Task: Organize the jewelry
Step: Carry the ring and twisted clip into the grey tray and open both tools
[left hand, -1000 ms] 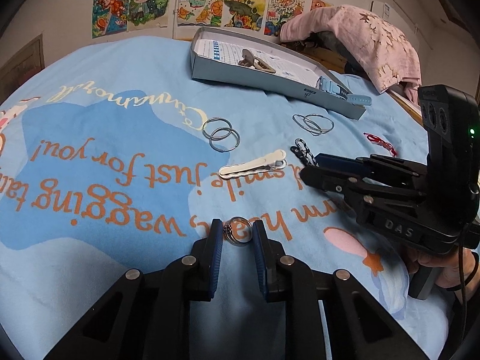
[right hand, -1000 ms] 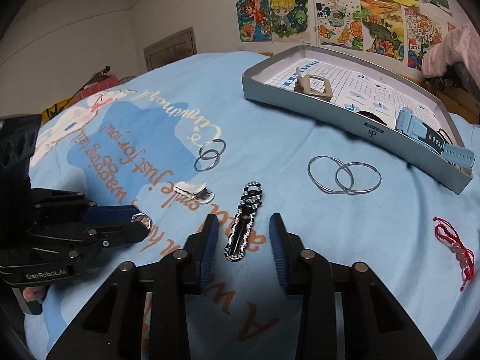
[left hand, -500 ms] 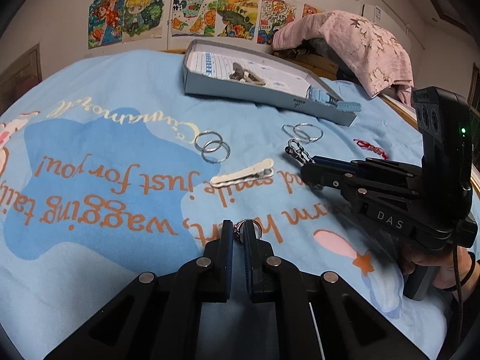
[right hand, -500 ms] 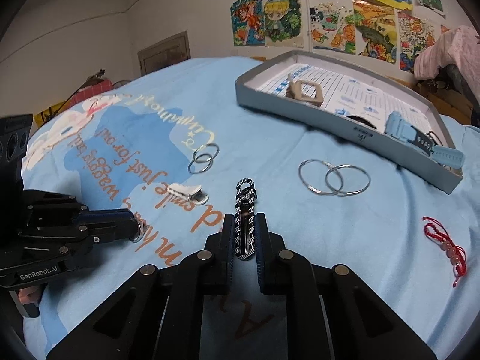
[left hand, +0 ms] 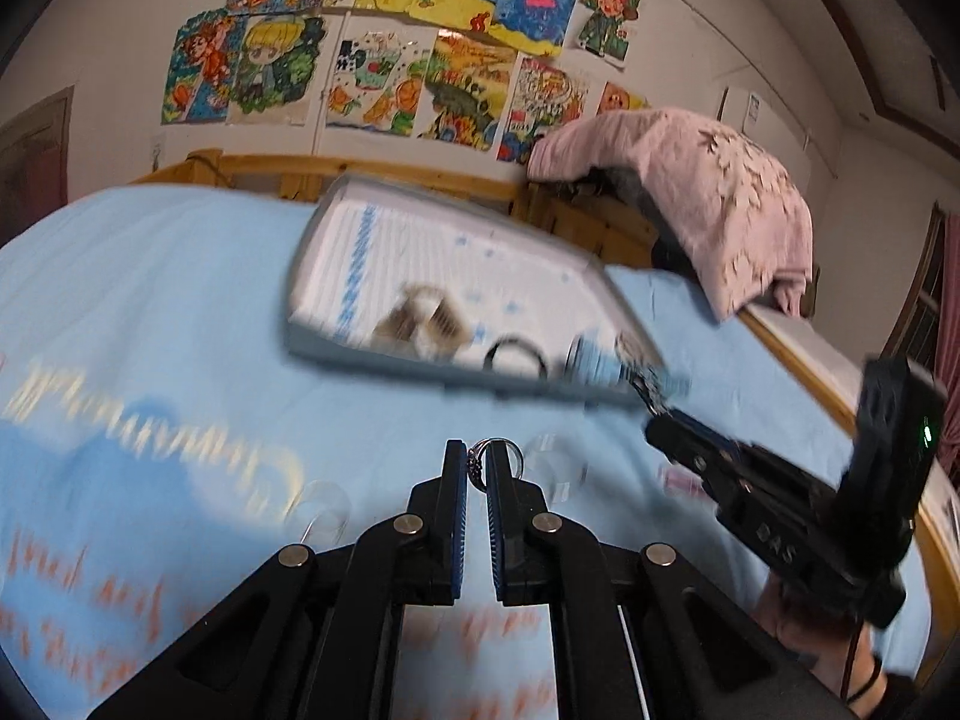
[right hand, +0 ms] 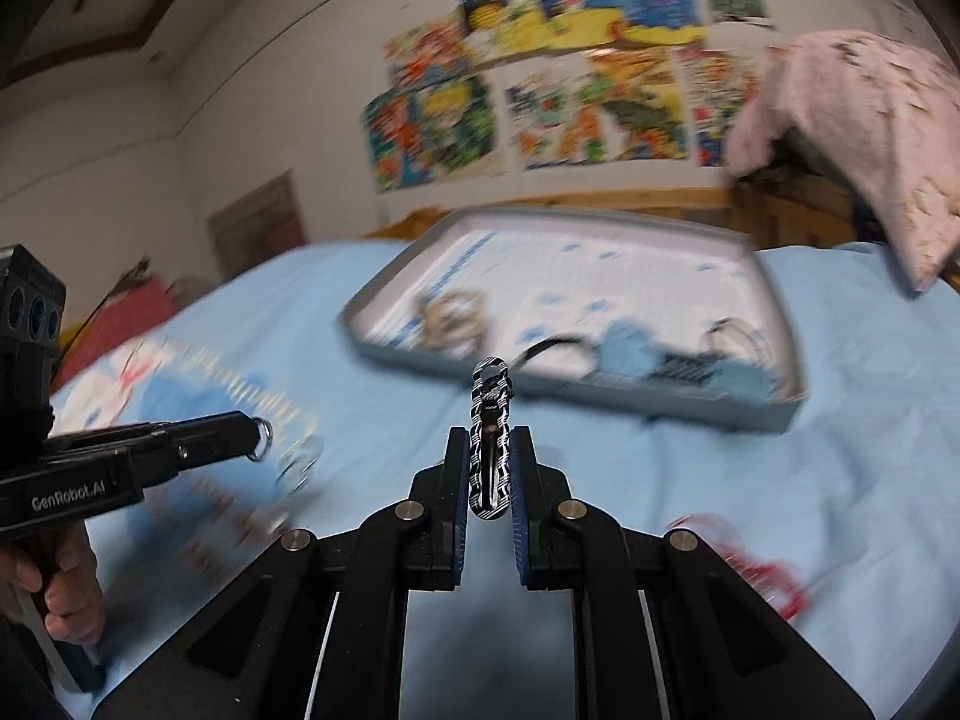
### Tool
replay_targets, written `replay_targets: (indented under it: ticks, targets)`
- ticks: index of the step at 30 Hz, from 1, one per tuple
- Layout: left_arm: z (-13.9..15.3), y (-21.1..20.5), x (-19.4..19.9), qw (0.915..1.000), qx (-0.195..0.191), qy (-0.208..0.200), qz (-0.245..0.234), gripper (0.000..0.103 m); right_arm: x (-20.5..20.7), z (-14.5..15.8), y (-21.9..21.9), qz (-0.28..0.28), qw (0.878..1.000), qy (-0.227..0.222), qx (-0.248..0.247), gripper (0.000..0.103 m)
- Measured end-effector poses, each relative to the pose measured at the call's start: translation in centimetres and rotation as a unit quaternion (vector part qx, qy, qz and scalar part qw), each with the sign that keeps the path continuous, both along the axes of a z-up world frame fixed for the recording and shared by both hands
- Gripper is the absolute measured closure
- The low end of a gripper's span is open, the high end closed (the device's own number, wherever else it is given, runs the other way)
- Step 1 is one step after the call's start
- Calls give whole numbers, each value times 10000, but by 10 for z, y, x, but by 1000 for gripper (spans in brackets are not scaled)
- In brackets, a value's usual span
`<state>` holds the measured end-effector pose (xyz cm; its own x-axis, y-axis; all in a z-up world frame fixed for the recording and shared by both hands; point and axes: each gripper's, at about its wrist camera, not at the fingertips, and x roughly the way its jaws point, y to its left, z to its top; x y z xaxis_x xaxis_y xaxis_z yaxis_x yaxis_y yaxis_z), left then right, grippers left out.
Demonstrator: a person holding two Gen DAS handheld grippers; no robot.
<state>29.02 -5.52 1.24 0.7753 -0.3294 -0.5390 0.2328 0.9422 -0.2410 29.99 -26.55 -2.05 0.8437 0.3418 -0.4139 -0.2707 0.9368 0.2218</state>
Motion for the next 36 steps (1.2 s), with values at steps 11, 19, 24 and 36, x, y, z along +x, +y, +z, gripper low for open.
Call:
replay_targets:
  ticks: [11, 19, 24, 36]
  targets:
    - [-6, -65, 105, 9998, -73, 204, 12, 96, 77, 11, -89, -1040, 9939, 234, 264, 91]
    - [-27, -83, 129, 9988, 216, 437, 64, 96, 105, -16, -92, -1068, 9917, 642, 305, 91]
    - [-38, -86, 136, 9977, 226, 630, 128, 96, 112, -22, -94, -1096, 9906, 735, 351, 91]
    - [-31, -85, 134, 9980, 148, 589, 200, 96, 113, -23, -97, -1138, 9899, 752, 376, 91]
